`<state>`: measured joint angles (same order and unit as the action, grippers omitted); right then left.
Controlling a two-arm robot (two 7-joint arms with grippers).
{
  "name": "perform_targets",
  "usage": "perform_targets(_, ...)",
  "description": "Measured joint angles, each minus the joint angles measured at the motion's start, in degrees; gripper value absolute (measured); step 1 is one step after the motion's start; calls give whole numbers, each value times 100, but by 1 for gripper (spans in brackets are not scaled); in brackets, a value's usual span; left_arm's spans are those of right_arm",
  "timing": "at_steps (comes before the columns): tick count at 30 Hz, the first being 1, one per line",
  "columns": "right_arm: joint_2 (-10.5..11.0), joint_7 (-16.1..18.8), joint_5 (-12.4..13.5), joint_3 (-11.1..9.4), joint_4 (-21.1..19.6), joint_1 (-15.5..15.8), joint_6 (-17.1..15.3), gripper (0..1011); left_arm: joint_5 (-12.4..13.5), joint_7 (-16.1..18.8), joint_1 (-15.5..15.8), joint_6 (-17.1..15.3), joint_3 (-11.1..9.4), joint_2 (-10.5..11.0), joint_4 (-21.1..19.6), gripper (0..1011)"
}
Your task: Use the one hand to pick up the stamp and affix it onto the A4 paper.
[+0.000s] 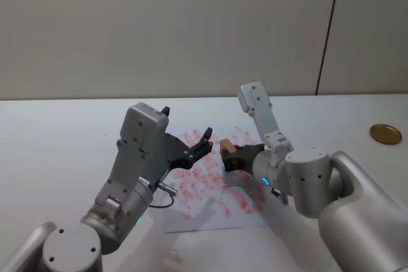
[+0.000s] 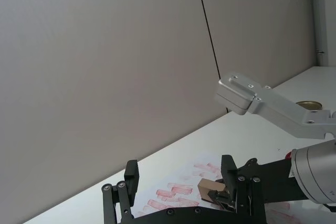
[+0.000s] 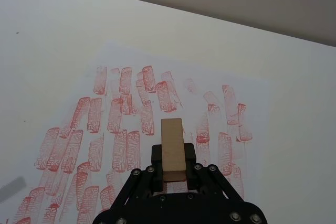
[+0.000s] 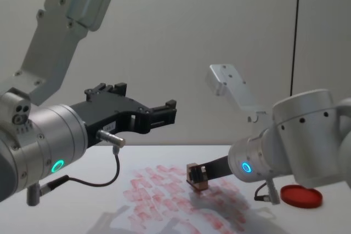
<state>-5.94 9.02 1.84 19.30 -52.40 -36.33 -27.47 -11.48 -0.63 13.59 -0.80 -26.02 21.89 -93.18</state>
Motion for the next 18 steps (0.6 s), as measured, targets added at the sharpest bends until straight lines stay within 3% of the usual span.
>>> perform_targets(18, -94, 154, -22, -20, 507, -256, -41, 218, 0, 0, 0, 0, 0, 0, 0, 993)
